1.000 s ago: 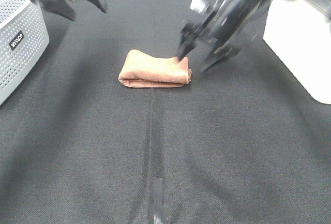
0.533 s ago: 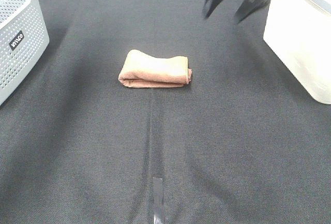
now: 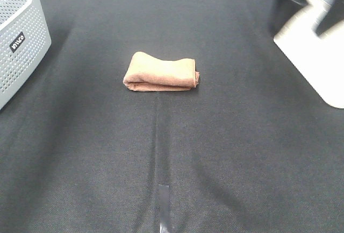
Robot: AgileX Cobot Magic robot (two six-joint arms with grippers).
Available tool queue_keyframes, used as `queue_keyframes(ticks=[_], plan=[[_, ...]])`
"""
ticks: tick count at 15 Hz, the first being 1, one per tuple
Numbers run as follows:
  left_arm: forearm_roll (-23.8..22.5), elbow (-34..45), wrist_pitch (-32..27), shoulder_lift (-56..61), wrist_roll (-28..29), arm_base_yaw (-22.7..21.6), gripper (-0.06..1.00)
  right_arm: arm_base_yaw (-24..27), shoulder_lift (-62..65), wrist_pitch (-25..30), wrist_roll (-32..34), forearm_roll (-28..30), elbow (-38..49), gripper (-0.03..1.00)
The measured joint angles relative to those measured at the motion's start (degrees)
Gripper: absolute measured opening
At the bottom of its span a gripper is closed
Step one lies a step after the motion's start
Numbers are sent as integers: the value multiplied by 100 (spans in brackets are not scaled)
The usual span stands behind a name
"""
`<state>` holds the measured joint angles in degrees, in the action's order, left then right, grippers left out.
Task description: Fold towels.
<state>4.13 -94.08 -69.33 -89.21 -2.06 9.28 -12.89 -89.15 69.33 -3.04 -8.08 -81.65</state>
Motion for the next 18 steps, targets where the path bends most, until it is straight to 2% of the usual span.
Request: queue_keyframes(ticks=[3, 5, 6, 11, 14, 15, 16, 18], plan=[[23, 1713, -17, 1833, 0, 0, 78, 0, 1914, 23, 0, 52, 1770, 76], [34, 2458, -23, 2613, 0, 0, 78, 0, 2727, -69, 0, 69, 2441, 76], [34, 3174, -23, 3403, 0, 0, 78, 0, 3592, -178, 0, 74, 2997, 76], [34, 5374, -40, 6452, 0, 0, 78, 0, 6085, -321, -103, 178, 4097, 76], [34, 6068, -46, 8319, -103, 0, 78, 0, 7477, -321, -172, 321, 4589, 76], [34, 6068, -46, 8319, -103, 0, 78, 0, 7477, -321, -172, 321, 4589, 76], [40, 6142, -80, 8892, -229, 0, 78, 0, 8062, -321, -172, 338, 4819, 76], [172, 6205, -80, 8904, -498, 0, 78, 0, 8697, -321, -178, 344, 5042, 76]])
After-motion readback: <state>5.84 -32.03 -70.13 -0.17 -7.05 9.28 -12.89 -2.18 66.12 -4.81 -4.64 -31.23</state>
